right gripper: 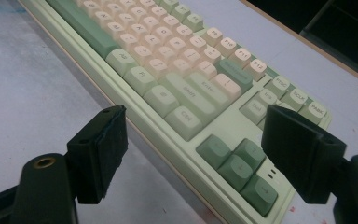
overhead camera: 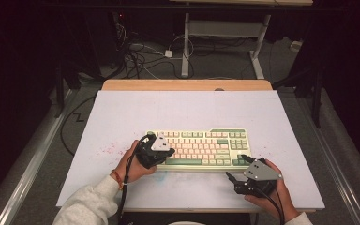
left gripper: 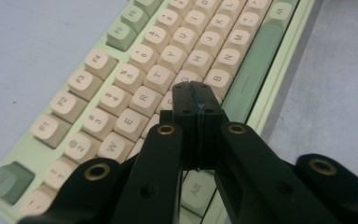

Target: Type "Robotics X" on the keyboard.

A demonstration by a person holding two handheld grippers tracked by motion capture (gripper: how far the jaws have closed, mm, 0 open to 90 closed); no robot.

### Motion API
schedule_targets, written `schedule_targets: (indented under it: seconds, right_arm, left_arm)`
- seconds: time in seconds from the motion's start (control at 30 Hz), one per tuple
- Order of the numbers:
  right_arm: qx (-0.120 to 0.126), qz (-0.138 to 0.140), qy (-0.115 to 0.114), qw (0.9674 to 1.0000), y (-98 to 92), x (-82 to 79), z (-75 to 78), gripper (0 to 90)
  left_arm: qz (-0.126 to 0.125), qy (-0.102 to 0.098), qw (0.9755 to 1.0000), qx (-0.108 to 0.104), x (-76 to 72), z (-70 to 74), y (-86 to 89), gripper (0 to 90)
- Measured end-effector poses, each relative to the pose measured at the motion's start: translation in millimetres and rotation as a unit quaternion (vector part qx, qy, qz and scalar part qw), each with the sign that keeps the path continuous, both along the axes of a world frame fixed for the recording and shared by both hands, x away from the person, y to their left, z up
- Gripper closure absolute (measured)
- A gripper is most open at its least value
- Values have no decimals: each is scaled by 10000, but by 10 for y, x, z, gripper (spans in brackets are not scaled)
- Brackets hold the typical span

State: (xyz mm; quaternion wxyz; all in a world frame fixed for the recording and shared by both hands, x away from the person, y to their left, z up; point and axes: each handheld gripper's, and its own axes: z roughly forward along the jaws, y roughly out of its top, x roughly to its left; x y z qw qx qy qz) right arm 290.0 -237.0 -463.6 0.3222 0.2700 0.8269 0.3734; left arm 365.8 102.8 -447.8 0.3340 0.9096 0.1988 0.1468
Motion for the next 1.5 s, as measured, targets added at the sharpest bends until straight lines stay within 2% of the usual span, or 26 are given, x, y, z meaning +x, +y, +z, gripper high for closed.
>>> schedule_targets:
  seconds: [0.13, 0.2, 0.27, 0.3, 0.43, 0.57, 0.63, 0.77, 0.83, 0.93, 1.07, 1.13, 1.2, 1.33, 1.5]
  right_arm:
    - [4, 21, -4, 10000, -3, 0, 2, 244]
    - [-5, 28, 0, 10000, 0, -3, 0, 243]
    - [-24, 47, 2, 10000, 4, -4, -2, 244]
    - [-33, 52, 3, 10000, 6, -5, -2, 243]
    - [-41, 50, -6, 10000, 15, -10, 0, 244]
    - [-30, 63, -18, 10000, 15, -11, 6, 243]
    - [-10, 68, -28, 10000, 11, -13, 9, 243]
    - [-7, 62, -29, 10000, 5, -14, 13, 243]
    - [-3, 64, -29, 10000, 4, -16, 15, 243]
    - [14, 63, -21, 10000, 3, -15, 19, 244]
    - [20, 66, -15, 10000, 4, -14, 19, 244]
    - [15, 75, -23, 10000, 7, -13, 18, 244]
    - [20, 73, -12, 10000, 6, -12, 18, 243]
    - [28, 66, -16, 10000, 3, -11, 16, 243]
    - [28, 71, -25, 10000, 4, -8, 16, 240]
  left_arm:
    - [-4, -9, 9999, 152, 14, -38, -47, 874]
    - [-14, 49, 9998, 193, 23, -54, -46, 874]
    - [-8, 25, 9994, 353, 22, -88, -59, 874]
    - [-12, -13, 9993, 363, 19, -108, -63, 875]
    - [-2, -35, 9995, 303, 19, -99, -47, 861]
    - [57, -243, 9996, 94, -13, -30, 18, 840]
    - [79, -279, 9996, -32, -29, 4, 68, 818]
    - [251, -469, 9983, -236, -86, 46, 204, 733]
    - [356, -677, 9970, -96, -128, 39, 253, 673]
    - [426, -849, 9953, -180, -200, 27, 366, 574]
    - [610, -1001, 9927, -272, -275, 10, 471, 396]
    - [604, -1006, 9926, -303, -309, -8, 505, 341]
    - [632, -1047, 9922, -245, -342, -40, 530, 286]
    - [702, -1077, 9915, -203, -398, -109, 601, 219]
    - [883, -990, 9910, -203, -487, -185, 734, 200]
